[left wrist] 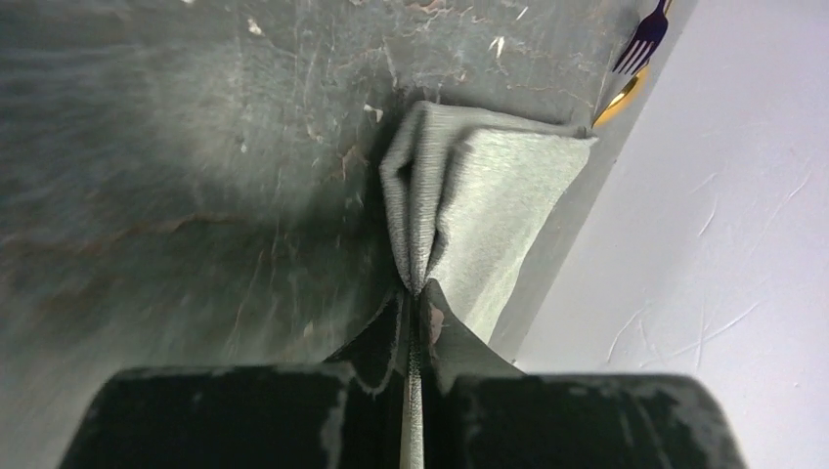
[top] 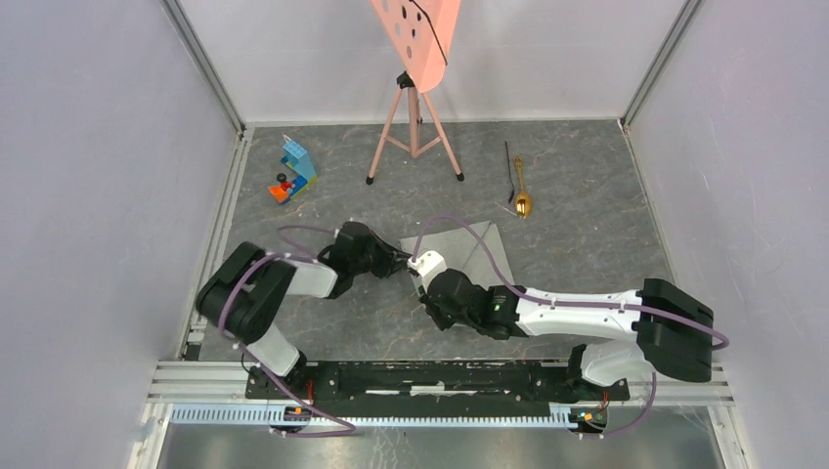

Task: Fold the napkin into a case and place the utensils inside

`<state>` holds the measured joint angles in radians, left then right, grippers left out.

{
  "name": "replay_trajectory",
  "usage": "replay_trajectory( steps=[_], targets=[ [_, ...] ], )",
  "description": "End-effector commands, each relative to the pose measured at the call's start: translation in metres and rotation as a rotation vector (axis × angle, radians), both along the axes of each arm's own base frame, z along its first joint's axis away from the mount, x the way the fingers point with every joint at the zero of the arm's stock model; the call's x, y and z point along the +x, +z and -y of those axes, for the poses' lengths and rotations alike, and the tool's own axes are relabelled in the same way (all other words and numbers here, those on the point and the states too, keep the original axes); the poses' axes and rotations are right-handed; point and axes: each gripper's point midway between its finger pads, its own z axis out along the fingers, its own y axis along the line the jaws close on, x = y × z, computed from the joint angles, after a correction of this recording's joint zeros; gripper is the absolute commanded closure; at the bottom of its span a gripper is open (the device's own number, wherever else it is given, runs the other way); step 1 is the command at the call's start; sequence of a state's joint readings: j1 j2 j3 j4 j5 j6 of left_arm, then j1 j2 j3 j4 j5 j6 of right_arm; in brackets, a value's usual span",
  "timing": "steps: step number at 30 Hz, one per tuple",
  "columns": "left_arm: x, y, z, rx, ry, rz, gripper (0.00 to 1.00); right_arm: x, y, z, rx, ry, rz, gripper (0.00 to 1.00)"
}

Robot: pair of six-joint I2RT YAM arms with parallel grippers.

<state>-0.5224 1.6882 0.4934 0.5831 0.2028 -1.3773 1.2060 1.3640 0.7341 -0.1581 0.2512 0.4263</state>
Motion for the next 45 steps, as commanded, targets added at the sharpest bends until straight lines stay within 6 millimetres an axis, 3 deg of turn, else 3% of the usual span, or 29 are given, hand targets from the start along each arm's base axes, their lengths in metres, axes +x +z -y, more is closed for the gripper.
replay_trajectory(
  steps=[1, 3, 6, 10, 13, 15, 18, 22, 25, 29, 31, 36, 42, 45],
  targets=[
    [-0.001, 0.028, -0.049, 0.209, -0.016, 0.021, 0.98, -0.026, 0.018, -0.047, 0.113, 0.163, -0.014, 1.0],
    [-0.017, 0.046, -0.079, 0.32, 0.004, -0.033, 0.98, -0.043, 0.026, -0.073, 0.173, 0.235, -0.06, 1.0],
    [-0.054, 0.078, -0.145, 0.539, 0.103, -0.135, 0.98, -0.07, 0.061, -0.128, 0.325, 0.362, -0.101, 1.0],
    [-0.091, 0.168, -0.223, 0.784, 0.298, -0.064, 0.98, -0.106, 0.129, -0.185, 0.615, 0.524, -0.223, 1.0],
    [-0.107, 0.217, -0.25, 0.891, 0.34, -0.012, 0.98, -0.123, 0.176, -0.205, 0.817, 0.6, -0.308, 1.0],
    [-0.1, 0.23, -0.252, 0.937, 0.312, 0.004, 0.98, -0.126, 0.188, -0.207, 0.902, 0.614, -0.378, 1.0],
    [-0.071, 0.216, -0.239, 1.008, 0.201, -0.006, 0.98, -0.115, 0.173, -0.196, 0.984, 0.576, -0.5, 1.0],
    [-0.02, 0.16, -0.206, 1.129, 0.003, -0.064, 0.98, -0.098, 0.128, -0.164, 1.018, 0.519, -0.618, 1.0],
    [0.016, 0.113, -0.175, 1.166, -0.149, -0.093, 0.98, -0.079, 0.084, -0.131, 0.961, 0.437, -0.631, 1.0],
    [0.053, 0.076, -0.12, 1.157, -0.282, -0.051, 0.98, -0.063, 0.03, -0.078, 0.865, 0.345, -0.654, 1.0],
    [0.063, 0.065, -0.092, 1.144, -0.34, -0.034, 0.98, -0.059, 0.006, -0.052, 0.809, 0.298, -0.654, 1.0],
    [0.079, 0.044, -0.032, 1.083, -0.455, -0.008, 0.98, -0.053, -0.028, 0.0, 0.723, 0.216, -0.663, 1.0],
    [0.086, 0.016, 0.01, 1.041, -0.537, -0.028, 0.98, -0.047, -0.052, 0.034, 0.644, 0.14, -0.648, 1.0],
    [0.091, 0.012, 0.026, 1.031, -0.55, -0.021, 0.98, -0.043, -0.059, 0.045, 0.628, 0.11, -0.642, 1.0]
  ],
)
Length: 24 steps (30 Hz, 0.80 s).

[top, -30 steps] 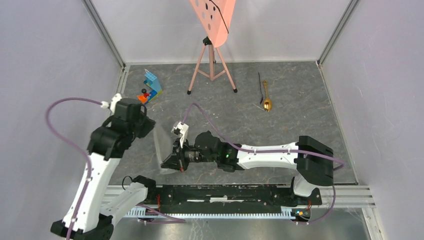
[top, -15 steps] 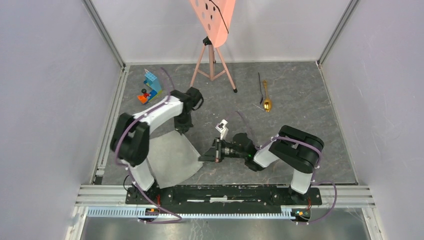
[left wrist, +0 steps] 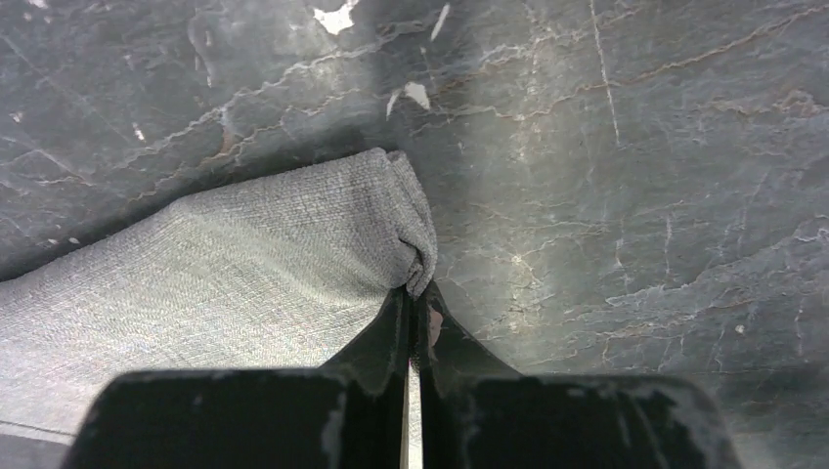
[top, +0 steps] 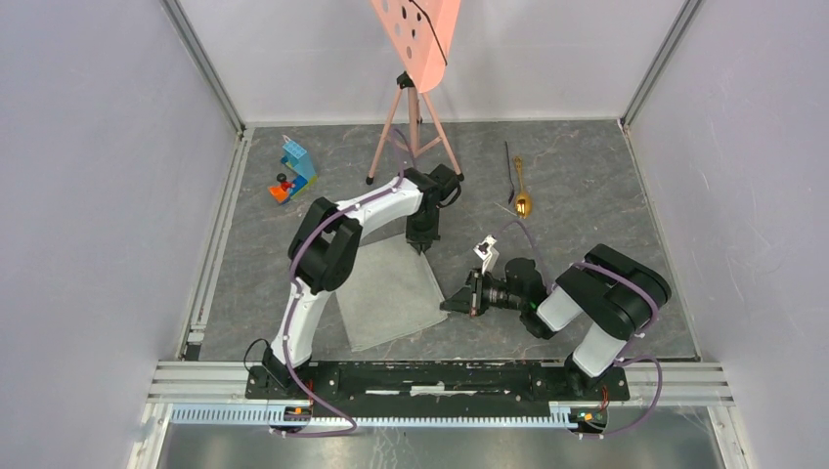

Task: Fold the napkin into a case and place the utensils inside

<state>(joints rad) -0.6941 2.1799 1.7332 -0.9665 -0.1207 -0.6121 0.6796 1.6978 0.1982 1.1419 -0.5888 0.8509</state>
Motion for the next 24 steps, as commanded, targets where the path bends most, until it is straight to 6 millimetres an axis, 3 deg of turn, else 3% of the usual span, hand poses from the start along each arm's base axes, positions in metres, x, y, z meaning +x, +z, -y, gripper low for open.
replay_trajectory(
  steps=[1, 3, 8, 12, 14, 15, 16, 18, 19, 24],
  targets=[
    [0.066, 0.012, 0.015, -0.018, -0.002, 0.204, 0.98, -0.056, -0.025, 0.025, -0.063, 0.201, -0.117, 1.0],
    [0.07, 0.012, 0.023, -0.029, -0.002, 0.212, 0.94, -0.055, -0.029, 0.031, -0.082, 0.191, -0.12, 1.0],
    [0.074, 0.03, 0.045, -0.095, -0.027, 0.265, 0.59, -0.049, -0.041, 0.054, -0.161, 0.12, -0.124, 0.99],
    [0.065, 0.062, 0.063, -0.172, -0.086, 0.287, 0.34, -0.041, -0.052, 0.077, -0.251, 0.059, -0.133, 0.78],
    [0.052, 0.086, 0.066, -0.217, -0.125, 0.301, 0.3, -0.035, -0.056, 0.089, -0.325, 0.03, -0.102, 0.6],
    [0.045, 0.094, 0.061, -0.215, -0.143, 0.31, 0.29, -0.03, -0.056, 0.094, -0.37, 0.022, -0.066, 0.48],
    [0.039, 0.107, 0.056, -0.227, -0.154, 0.329, 0.28, -0.023, -0.055, 0.099, -0.409, 0.0, -0.031, 0.41],
    [0.021, 0.114, 0.041, -0.231, -0.174, 0.33, 0.26, -0.01, -0.049, 0.105, -0.466, -0.014, 0.039, 0.3],
    [0.013, 0.121, 0.034, -0.245, -0.183, 0.34, 0.26, -0.006, -0.047, 0.107, -0.493, -0.017, 0.053, 0.28],
    [-0.041, 0.112, -0.006, -0.283, -0.175, 0.302, 0.24, 0.001, -0.043, 0.096, -0.566, 0.023, 0.108, 0.21]
  ],
)
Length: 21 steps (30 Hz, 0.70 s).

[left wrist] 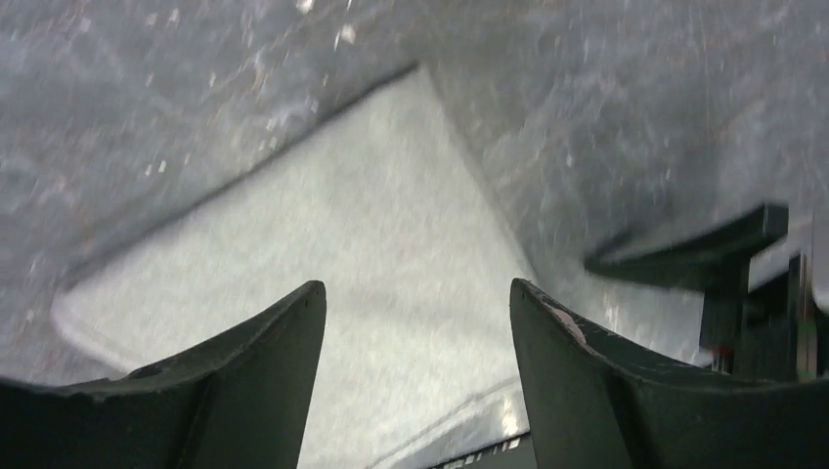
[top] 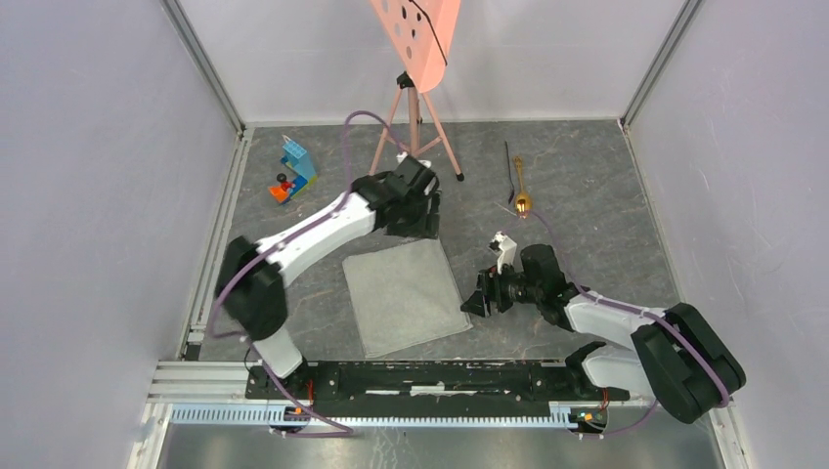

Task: Fold the napkin into a case and place the utensils inside

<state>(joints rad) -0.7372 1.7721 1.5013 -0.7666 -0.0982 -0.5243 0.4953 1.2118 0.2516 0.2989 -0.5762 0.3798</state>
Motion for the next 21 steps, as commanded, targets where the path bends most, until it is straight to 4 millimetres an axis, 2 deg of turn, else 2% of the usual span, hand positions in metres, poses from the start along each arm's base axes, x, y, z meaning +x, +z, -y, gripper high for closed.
replay_trajectory(
  steps=[1, 3, 7, 9, 10, 12, 13, 16, 18, 21],
  targets=[
    [-0.037, -0.001, -0.029, -0.04, -0.032, 0.009, 0.24, -0.013, -0.039, 0.022, -0.279, 0.002, -0.048, 0.21],
    [-0.054, -0.007, -0.046, -0.045, -0.008, 0.001, 0.23, -0.017, -0.041, 0.017, -0.331, 0.014, -0.043, 0.22],
    [-0.079, -0.014, -0.073, -0.055, 0.032, -0.009, 0.23, -0.019, -0.052, 0.034, -0.545, -0.028, -0.033, 0.28],
    [-0.085, -0.014, -0.083, -0.068, 0.061, -0.002, 0.22, -0.02, -0.056, 0.045, -0.603, -0.054, -0.026, 0.36],
    [-0.087, -0.012, -0.087, -0.086, 0.074, 0.008, 0.22, -0.021, -0.057, 0.046, -0.612, -0.05, -0.027, 0.44],
    [-0.088, -0.008, -0.091, -0.125, 0.102, 0.026, 0.21, -0.021, -0.06, 0.055, -0.651, -0.065, -0.019, 0.54],
    [-0.088, -0.007, -0.092, -0.15, 0.115, 0.026, 0.2, -0.021, -0.063, 0.06, -0.676, -0.071, -0.021, 0.56],
    [-0.084, -0.002, -0.096, -0.209, 0.152, 0.041, 0.19, -0.015, -0.062, 0.08, -0.784, -0.126, -0.003, 0.57],
    [-0.081, -0.003, -0.102, -0.221, 0.182, 0.049, 0.18, -0.009, -0.056, 0.087, -0.818, -0.17, 0.018, 0.58],
    [-0.077, -0.006, -0.106, -0.27, 0.225, 0.039, 0.17, 0.006, -0.039, 0.085, -0.817, -0.223, 0.061, 0.58]
  ],
)
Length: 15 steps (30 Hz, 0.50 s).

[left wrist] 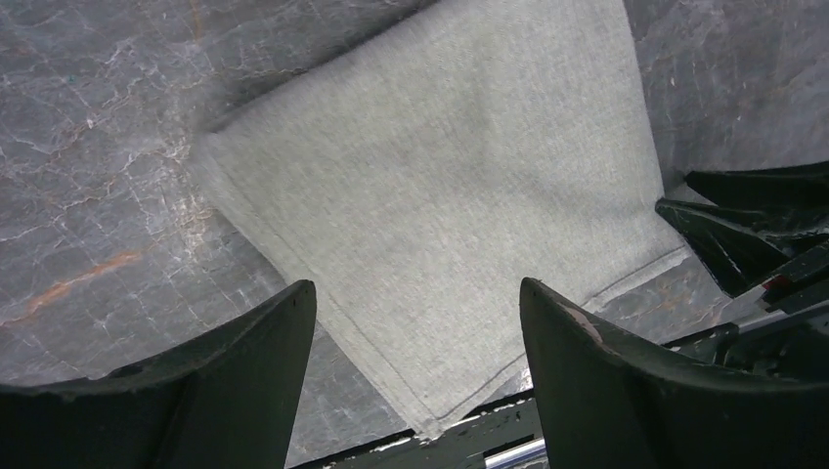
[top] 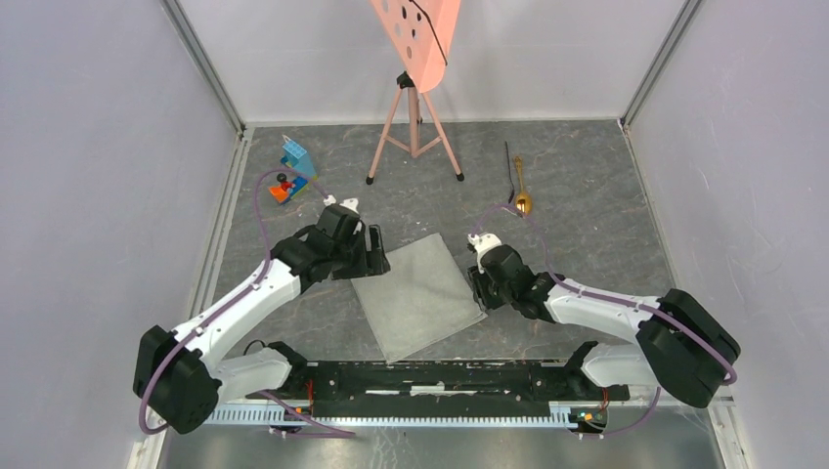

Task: Fold the napkin into a case and place the utensils inside

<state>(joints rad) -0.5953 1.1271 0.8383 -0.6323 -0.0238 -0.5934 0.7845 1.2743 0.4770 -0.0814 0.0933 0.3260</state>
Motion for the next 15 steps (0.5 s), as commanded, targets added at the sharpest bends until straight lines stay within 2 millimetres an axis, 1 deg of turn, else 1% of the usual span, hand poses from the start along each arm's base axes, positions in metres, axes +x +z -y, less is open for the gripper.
replay_trajectory(
  steps=[1, 3, 5, 6, 7, 8, 10, 11, 12, 13, 14, 15],
  targets=[
    [0.012, 0.0, 0.001, -0.132, 0.101, 0.001, 0.17, -0.016, -0.015, 0.057, -0.262, -0.088, -0.061, 0.54],
    [0.018, -0.009, -0.009, -0.18, 0.17, -0.021, 0.16, -0.007, 0.008, 0.036, -0.223, -0.048, 0.01, 0.46],
    [0.021, -0.022, -0.024, -0.244, 0.265, -0.065, 0.17, 0.0, 0.039, 0.017, -0.223, -0.032, 0.1, 0.35],
    [0.023, -0.024, -0.031, -0.262, 0.301, -0.072, 0.17, 0.003, 0.054, 0.009, -0.237, -0.035, 0.143, 0.29],
    [0.024, -0.027, -0.04, -0.264, 0.339, -0.078, 0.16, -0.002, 0.063, -0.001, -0.248, -0.018, 0.161, 0.24],
    [0.024, -0.028, -0.048, -0.251, 0.372, -0.073, 0.15, -0.007, 0.067, -0.013, -0.251, 0.008, 0.161, 0.18],
    [0.023, -0.032, -0.07, -0.192, 0.468, -0.07, 0.11, -0.033, 0.065, -0.053, -0.208, 0.111, 0.097, 0.12],
    [0.023, -0.032, -0.08, -0.165, 0.511, -0.068, 0.07, -0.047, 0.059, -0.072, -0.196, 0.168, 0.054, 0.08],
    [0.022, -0.032, -0.088, -0.145, 0.543, -0.073, 0.06, -0.062, 0.059, -0.096, -0.165, 0.225, 0.018, 0.06],
    [0.021, -0.032, -0.097, -0.121, 0.579, -0.08, 0.05, -0.077, 0.054, -0.113, -0.158, 0.277, -0.023, 0.04],
    [0.021, -0.031, -0.105, -0.098, 0.61, -0.087, 0.05, -0.09, 0.057, -0.136, -0.127, 0.322, -0.048, 0.03],
    [0.019, -0.031, -0.113, -0.073, 0.641, -0.096, 0.04, -0.1, 0.053, -0.151, -0.117, 0.35, -0.089, 0.03]
  ],
)
